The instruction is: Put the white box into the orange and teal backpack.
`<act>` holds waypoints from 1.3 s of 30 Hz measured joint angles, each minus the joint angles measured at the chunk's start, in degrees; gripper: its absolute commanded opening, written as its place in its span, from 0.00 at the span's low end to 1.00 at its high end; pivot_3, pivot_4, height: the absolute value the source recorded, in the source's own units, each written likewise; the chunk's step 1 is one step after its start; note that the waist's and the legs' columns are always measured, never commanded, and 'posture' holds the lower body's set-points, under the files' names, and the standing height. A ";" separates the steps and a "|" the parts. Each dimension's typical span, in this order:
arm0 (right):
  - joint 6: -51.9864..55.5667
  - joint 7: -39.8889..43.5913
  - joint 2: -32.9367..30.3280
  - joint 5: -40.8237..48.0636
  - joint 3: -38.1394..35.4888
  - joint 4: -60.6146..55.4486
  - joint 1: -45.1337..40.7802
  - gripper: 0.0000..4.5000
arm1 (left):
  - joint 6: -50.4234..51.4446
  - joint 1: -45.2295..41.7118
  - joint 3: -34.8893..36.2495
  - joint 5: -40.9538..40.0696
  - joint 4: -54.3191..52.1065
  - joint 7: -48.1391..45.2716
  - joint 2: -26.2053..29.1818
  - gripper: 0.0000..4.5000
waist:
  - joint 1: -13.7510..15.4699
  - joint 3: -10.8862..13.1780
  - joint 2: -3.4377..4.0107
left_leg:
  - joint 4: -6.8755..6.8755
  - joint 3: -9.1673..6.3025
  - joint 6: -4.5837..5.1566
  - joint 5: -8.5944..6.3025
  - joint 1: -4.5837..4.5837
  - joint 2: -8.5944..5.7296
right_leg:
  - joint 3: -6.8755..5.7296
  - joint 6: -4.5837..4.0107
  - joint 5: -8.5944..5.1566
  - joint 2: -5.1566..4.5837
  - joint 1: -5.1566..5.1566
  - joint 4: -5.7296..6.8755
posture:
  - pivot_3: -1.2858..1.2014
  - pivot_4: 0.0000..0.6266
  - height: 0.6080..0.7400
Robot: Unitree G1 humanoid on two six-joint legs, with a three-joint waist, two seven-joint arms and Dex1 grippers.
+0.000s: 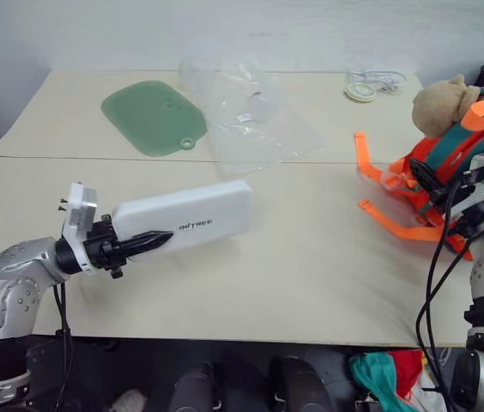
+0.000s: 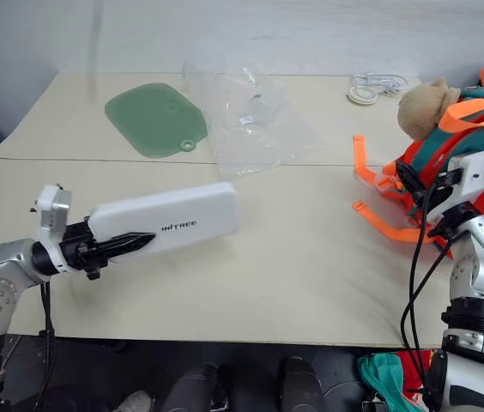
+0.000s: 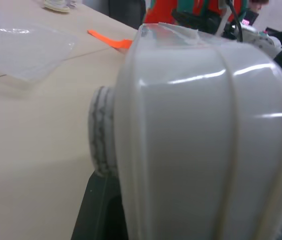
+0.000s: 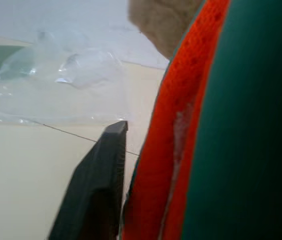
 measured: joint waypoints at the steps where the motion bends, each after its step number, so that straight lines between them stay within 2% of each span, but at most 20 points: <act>1: 0.74 1.90 0.16 1.24 0.59 -0.56 -0.56 0.13 | 0.75 0.03 1.40 -1.01 0.18 1.13 -0.20 0.28 | -0.18 0.02 0.03 | 0.00 0.02 0.00 0.00 0.01 0.01 | 0.03 0.00 0.00 0.01 0.00 0.01 | 0.52 0.24 1.00; 5: 9.39 6.76 2.62 8.12 4.36 -9.85 -2.44 0.10 | 2.92 0.04 5.69 -3.78 2.43 5.27 -1.70 0.28 | -0.96 0.03 0.04 | -0.06 0.03 -0.09 0.05 0.02 0.09 | 0.05 0.00 0.00 0.07 -0.08 0.09 | 0.52 0.24 1.00; 10: 28.53 6.04 7.66 24.78 9.22 -28.11 -2.43 0.10 | 2.85 0.22 8.59 -3.99 6.27 8.58 -2.11 0.28 | -1.16 0.04 0.05 | -0.05 0.02 -0.17 0.12 -0.51 0.11 | 0.04 -0.01 0.00 0.08 -0.68 0.25 | 0.52 0.24 1.00; 14: 40.08 5.08 6.80 36.50 12.72 -41.19 0.35 0.10 | 2.37 2.03 8.54 -3.03 6.85 9.21 -1.92 0.28 | -0.31 0.02 0.00 | 0.03 -0.02 -0.08 0.07 -0.72 0.07 | -0.01 -0.01 0.00 0.03 -0.76 0.14 | 0.52 0.24 1.00; 18: 47.58 5.29 1.77 44.38 12.98 -48.07 5.05 0.10 | 2.16 4.54 9.23 -2.89 6.99 8.54 -0.88 0.28 | 0.49 0.03 -0.09 | 0.15 -0.07 0.12 -0.06 -0.84 -0.05 | -0.04 0.00 0.01 -0.11 -0.73 0.01 | 0.52 0.24 1.00; 23: 47.87 7.26 -3.02 42.05 12.22 -47.84 8.42 0.10 | 2.97 7.17 12.35 -4.44 5.38 6.80 0.97 0.28 | 1.00 0.04 -0.31 | 0.35 -0.06 0.20 -0.21 -0.85 -0.06 | -0.02 0.15 0.09 -0.16 -0.66 -0.10 | 0.52 0.24 1.00; 27: 46.02 7.53 -3.24 38.87 12.66 -47.47 9.18 0.10 | 7.03 10.96 16.28 -10.22 -1.28 4.52 3.92 0.28 | 0.95 0.07 -0.36 | 0.35 -0.09 0.09 -0.22 -0.83 -0.02 | 0.00 0.14 0.08 -0.17 -0.70 -0.11 | 0.52 0.24 1.00; 31: 44.98 7.74 -3.09 36.68 13.19 -47.15 10.22 0.10 | 8.97 9.66 19.09 -15.31 -5.03 6.02 4.24 0.28 | 1.33 0.07 -0.36 | 0.36 -0.13 0.03 -0.17 -0.80 -0.02 | -0.02 0.11 0.08 -0.17 -0.68 -0.07 | 0.52 0.24 1.00; 35: 44.62 9.80 -3.14 34.62 14.34 -46.86 11.37 0.10 | 7.23 2.96 15.76 -14.90 -5.39 8.57 3.60 0.28 | 1.96 0.06 -0.39 | 0.42 -0.15 0.07 -0.16 -0.81 -0.08 | -0.05 0.11 0.09 -0.17 -0.62 -0.07 | 0.52 0.24 1.00; 39: 44.60 11.72 -3.20 33.24 15.18 -46.11 11.86 0.10 | 4.98 -2.78 8.95 -12.22 -4.50 7.12 3.58 0.28 | 1.69 0.06 -0.39 | 0.42 -0.09 0.10 -0.17 -0.82 -0.09 | -0.05 0.13 0.09 -0.08 -0.62 0.05 | 0.52 0.24 1.00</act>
